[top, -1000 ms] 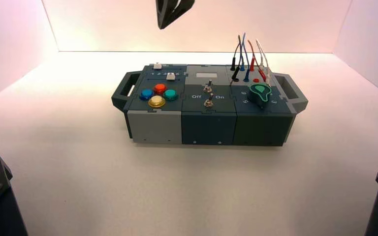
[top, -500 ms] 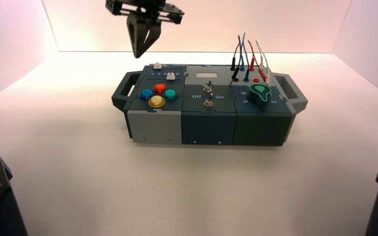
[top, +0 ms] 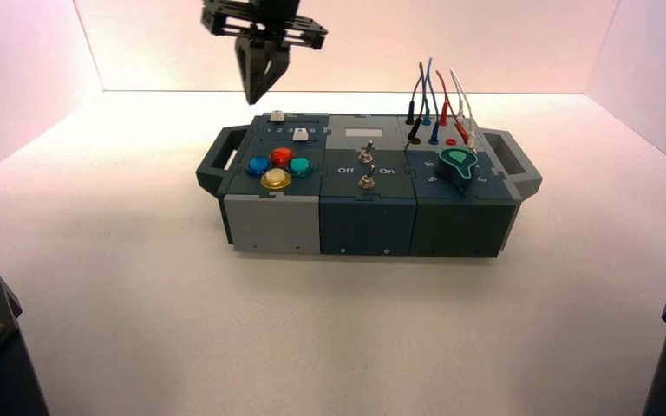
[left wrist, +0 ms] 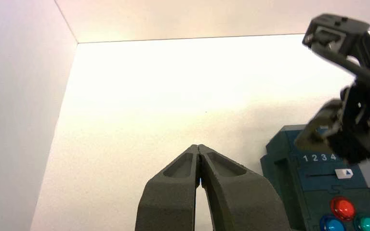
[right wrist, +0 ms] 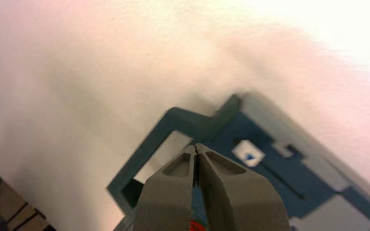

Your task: Move the top slider to position 4.

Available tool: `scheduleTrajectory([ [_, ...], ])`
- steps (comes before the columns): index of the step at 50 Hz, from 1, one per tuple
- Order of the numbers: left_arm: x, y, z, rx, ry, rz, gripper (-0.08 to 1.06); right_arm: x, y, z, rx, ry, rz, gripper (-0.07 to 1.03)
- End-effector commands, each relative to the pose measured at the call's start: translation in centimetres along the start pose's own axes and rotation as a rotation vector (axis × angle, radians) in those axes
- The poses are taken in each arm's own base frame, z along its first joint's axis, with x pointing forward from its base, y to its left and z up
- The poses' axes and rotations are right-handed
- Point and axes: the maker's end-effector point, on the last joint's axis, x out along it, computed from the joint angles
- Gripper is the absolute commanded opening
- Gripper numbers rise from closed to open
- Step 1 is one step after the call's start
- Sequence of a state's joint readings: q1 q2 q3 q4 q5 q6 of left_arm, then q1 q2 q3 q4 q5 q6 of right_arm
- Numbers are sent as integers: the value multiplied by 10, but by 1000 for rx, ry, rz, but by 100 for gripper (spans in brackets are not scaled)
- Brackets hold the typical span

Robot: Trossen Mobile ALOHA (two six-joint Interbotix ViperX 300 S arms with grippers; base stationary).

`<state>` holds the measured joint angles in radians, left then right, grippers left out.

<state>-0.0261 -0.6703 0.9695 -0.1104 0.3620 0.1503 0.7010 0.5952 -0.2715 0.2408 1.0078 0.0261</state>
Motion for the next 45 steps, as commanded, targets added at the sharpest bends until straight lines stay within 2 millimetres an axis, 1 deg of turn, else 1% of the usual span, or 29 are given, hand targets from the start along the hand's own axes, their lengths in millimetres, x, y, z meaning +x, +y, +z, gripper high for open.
scheduleTrajectory([
  [1,-5,-1,17,1,-45,-3,-3,-21,4,17,-3,-56,9,-2],
  [16,-5,-2,16,0,-43,-5,-3,-7,2,18,-1,-32,7,-2],
  [18,-5,-3,16,6,-43,-8,-3,-2,0,18,-1,-23,5,-2],
  [26,-5,-5,17,10,-45,-14,-3,-1,-4,20,1,-18,0,-2],
  [40,-6,-6,18,13,-49,-15,-3,-3,-17,21,24,-16,-7,-2],
  [41,-6,-6,18,13,-49,-15,-3,-3,-21,20,30,-12,-10,-2],
  [45,-7,-6,18,15,-51,-15,-3,-2,-22,19,32,-7,-11,-2],
])
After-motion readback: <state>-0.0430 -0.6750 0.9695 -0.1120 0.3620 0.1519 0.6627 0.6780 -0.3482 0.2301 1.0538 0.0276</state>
